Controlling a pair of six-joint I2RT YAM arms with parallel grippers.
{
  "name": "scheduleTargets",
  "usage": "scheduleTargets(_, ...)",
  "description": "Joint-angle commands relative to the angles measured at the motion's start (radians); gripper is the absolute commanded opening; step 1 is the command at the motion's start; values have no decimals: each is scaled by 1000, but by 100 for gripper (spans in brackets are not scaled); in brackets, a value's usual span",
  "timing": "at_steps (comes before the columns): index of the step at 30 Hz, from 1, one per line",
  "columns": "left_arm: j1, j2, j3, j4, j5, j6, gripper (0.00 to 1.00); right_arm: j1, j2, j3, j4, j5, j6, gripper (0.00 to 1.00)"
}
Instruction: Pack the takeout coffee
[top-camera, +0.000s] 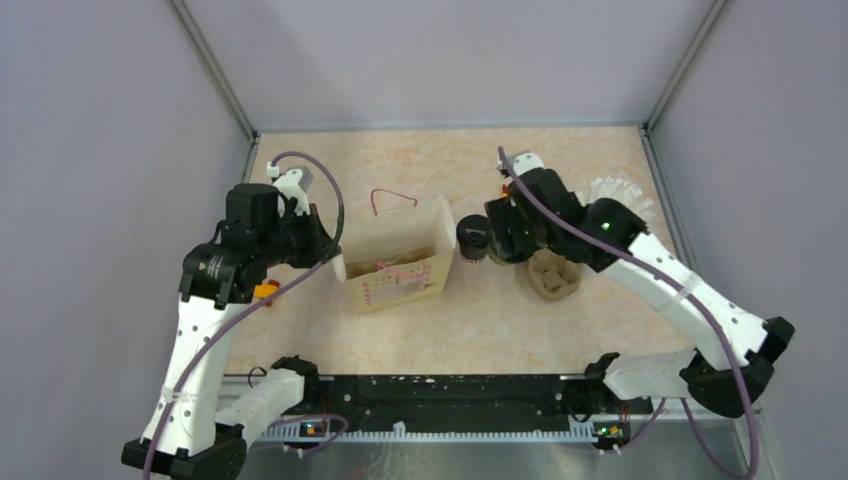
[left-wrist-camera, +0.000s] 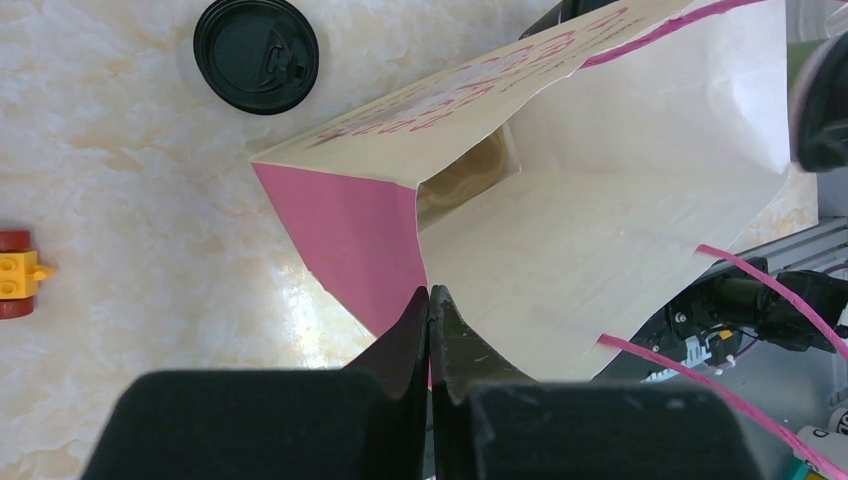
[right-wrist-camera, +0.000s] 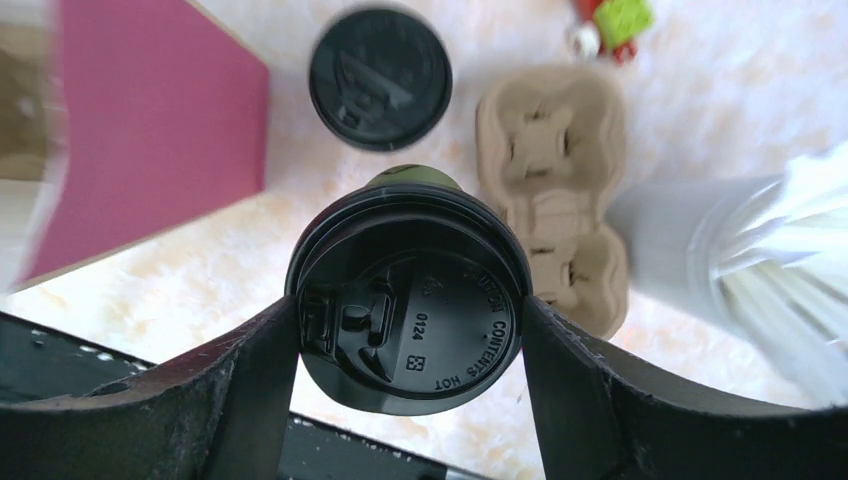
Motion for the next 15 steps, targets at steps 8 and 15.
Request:
scheduleTargets(8,5,-29,-4,86,32,-11,0,9,-144,271,136,-153,-311,68)
scheduleTargets(15,5,-37,-3,93,44,-12,0,176,-112,300,262,-305,-450,68)
